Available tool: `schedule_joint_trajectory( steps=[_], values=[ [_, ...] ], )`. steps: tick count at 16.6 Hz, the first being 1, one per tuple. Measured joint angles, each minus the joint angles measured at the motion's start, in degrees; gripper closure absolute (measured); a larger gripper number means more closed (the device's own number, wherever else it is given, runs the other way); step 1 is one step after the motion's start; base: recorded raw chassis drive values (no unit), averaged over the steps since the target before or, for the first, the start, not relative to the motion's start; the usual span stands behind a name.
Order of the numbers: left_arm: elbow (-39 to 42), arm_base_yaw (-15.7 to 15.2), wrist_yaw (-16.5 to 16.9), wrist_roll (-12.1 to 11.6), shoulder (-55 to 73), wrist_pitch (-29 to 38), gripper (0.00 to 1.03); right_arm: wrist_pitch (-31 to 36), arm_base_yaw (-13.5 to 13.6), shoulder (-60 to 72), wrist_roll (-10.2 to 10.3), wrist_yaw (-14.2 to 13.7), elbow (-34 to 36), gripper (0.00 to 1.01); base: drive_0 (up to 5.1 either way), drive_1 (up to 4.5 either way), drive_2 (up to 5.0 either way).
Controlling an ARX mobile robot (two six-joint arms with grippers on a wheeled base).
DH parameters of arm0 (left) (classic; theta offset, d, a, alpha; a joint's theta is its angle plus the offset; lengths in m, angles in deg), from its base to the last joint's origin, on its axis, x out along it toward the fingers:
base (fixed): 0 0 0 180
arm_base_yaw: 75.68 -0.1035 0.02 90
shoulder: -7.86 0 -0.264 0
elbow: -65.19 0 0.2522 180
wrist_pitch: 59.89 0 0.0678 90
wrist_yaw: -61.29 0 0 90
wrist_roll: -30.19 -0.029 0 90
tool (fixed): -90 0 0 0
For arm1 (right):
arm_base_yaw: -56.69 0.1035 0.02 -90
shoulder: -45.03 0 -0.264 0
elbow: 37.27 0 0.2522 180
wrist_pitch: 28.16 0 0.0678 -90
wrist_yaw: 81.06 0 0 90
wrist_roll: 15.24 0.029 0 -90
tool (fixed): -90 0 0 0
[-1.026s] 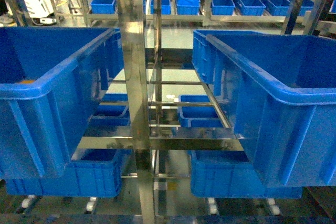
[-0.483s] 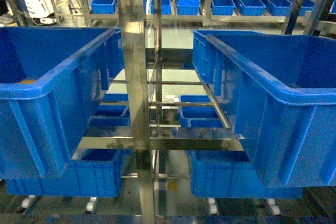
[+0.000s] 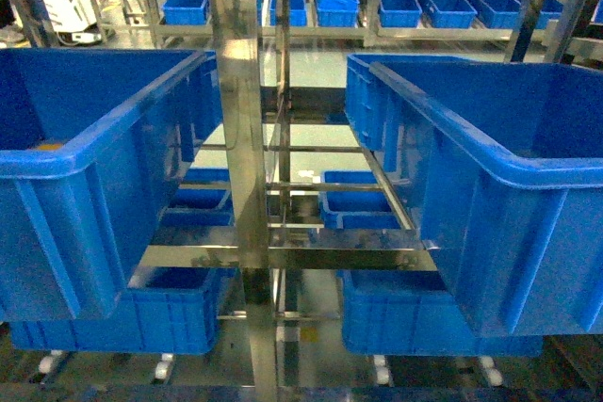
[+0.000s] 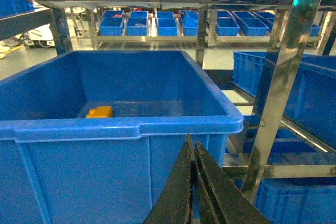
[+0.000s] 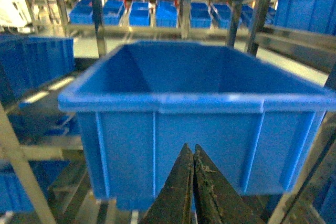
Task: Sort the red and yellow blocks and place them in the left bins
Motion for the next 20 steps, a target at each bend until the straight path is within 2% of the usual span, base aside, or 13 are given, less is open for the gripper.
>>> schedule_joint_trajectory(
  steps=[1, 2, 8, 9, 11, 12, 13, 14, 15, 16, 18, 19, 20],
  values=[
    [0.0, 0.0, 0.0, 0.04, -0.94, -0.79, 0.97, -8.83, 0.0, -6.01, 0.02, 0.13, -0.04, 0.99, 0.0, 0.0, 0.0],
    [0.0, 0.0, 0.04, 0.04, -1.09, -0.76, 0.85, -8.2, 0.0, -9.05, 0.02, 0.04, -0.04, 0.91, 0.0, 0.0, 0.0],
    [0.0, 0.0, 0.0, 0.04, -1.14, -0.76, 0.07, -9.31, 0.0, -9.05, 0.02, 0.02, -0.04, 0.13, 0.0, 0.0, 0.0],
    [0.0, 0.0, 0.0, 0.0, -1.16, -0.79, 0.04, -9.29, 0.0, -9.05, 0.22, 0.02, -0.04, 0.09, 0.0, 0.0, 0.0],
    [0.0, 0.0, 0.0, 0.02, -3.54, -3.39, 0.37, -9.29, 0.0, -9.05, 0.2, 0.02, -0.04, 0.43, 0.0, 0.0, 0.0],
    [0.0, 0.0, 0.0, 0.02, -4.52, -4.42, 0.52, -9.31, 0.0, -9.05, 0.2, 0.04, -0.04, 0.56, 0.0, 0.0, 0.0],
    [-0.02, 0.0, 0.0, 0.02, -9.18, -11.65, 0.64, -9.31, 0.0, -9.05, 0.2, 0.02, -0.02, 0.71, 0.0, 0.0, 0.0],
    [-0.02, 0.0, -0.13, 0.02, -13.57, -14.75, 0.77, -9.31, 0.0, -9.05, 0.22, 0.02, -0.04, 0.84, 0.0, 0.0, 0.0],
    [-0.31, 0.04, -0.17, 0.02, -13.6, -13.88, 0.9, -9.2, 0.0, -9.05, 0.2, 0.07, -0.04, 0.97, 0.0, 0.0, 0.0],
    [-0.04, 0.04, -0.15, 0.04, -13.62, -14.97, 1.02, -9.29, 0.0, -9.05, 0.17, 0.0, -0.02, 0.99, 0.0, 0.0, 0.0],
    [-0.02, 0.04, 0.0, 0.13, -13.64, -14.58, 1.01, -9.29, 0.0, -9.05, 0.2, 0.0, -0.04, 0.99, 0.0, 0.0, 0.0],
    [-0.02, 0.04, 0.0, 0.17, -13.64, -14.51, 0.94, -9.29, 0.0, -9.05, 0.17, 0.02, -0.02, 0.95, 0.0, 0.0, 0.0],
    [-0.02, 0.04, 0.0, 0.17, -13.64, -14.53, 0.81, -9.29, 0.0, -9.05, 0.2, 0.0, -0.04, 0.8, 0.0, 0.0, 0.0]
  ],
)
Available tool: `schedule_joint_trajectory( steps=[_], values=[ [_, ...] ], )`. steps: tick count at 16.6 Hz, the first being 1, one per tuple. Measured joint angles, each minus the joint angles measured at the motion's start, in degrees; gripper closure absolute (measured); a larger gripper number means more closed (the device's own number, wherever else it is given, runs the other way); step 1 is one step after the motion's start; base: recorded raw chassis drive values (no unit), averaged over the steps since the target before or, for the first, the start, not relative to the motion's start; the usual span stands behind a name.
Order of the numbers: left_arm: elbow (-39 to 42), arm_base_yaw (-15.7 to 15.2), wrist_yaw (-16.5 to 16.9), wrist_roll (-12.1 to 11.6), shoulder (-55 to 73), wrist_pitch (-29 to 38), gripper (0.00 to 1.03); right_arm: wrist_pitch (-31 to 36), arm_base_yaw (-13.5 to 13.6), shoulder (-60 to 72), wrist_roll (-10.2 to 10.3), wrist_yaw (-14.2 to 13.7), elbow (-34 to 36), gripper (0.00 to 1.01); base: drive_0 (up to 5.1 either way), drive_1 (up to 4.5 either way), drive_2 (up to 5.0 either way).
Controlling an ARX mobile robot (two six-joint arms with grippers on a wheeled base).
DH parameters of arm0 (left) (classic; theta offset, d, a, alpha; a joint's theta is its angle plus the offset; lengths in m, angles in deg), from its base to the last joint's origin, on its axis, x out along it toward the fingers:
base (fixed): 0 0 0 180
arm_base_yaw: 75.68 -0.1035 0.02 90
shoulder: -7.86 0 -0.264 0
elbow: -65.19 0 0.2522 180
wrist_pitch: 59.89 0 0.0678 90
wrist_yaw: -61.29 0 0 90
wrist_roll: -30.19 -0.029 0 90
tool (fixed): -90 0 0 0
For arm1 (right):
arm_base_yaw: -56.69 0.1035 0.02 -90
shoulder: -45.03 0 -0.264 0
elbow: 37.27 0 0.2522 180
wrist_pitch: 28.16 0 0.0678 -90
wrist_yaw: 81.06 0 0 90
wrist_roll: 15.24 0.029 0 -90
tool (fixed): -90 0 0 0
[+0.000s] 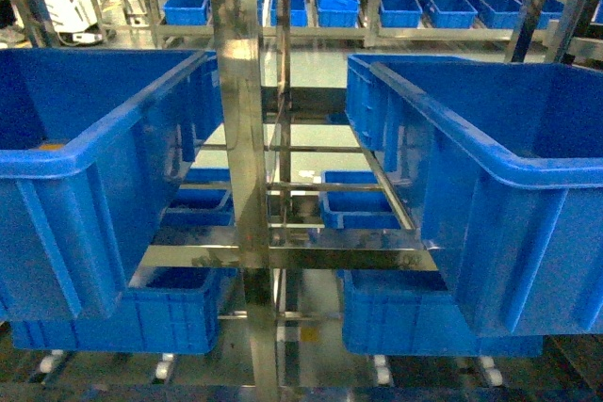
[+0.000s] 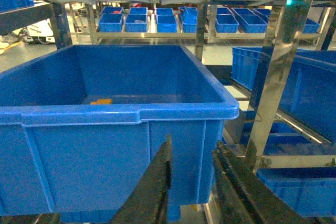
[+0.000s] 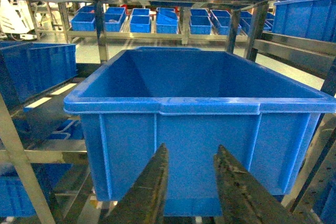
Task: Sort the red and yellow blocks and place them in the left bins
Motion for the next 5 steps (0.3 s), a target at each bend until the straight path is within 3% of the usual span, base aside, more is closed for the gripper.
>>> schedule_joint_trajectory(
  steps=[5],
  values=[
    [0.0, 0.0, 0.0, 0.0, 0.0, 0.0, 0.18, 0.0, 0.0, 0.0, 0.0, 0.02, 0.0, 0.17, 0.0, 0.0, 0.0]
  ],
)
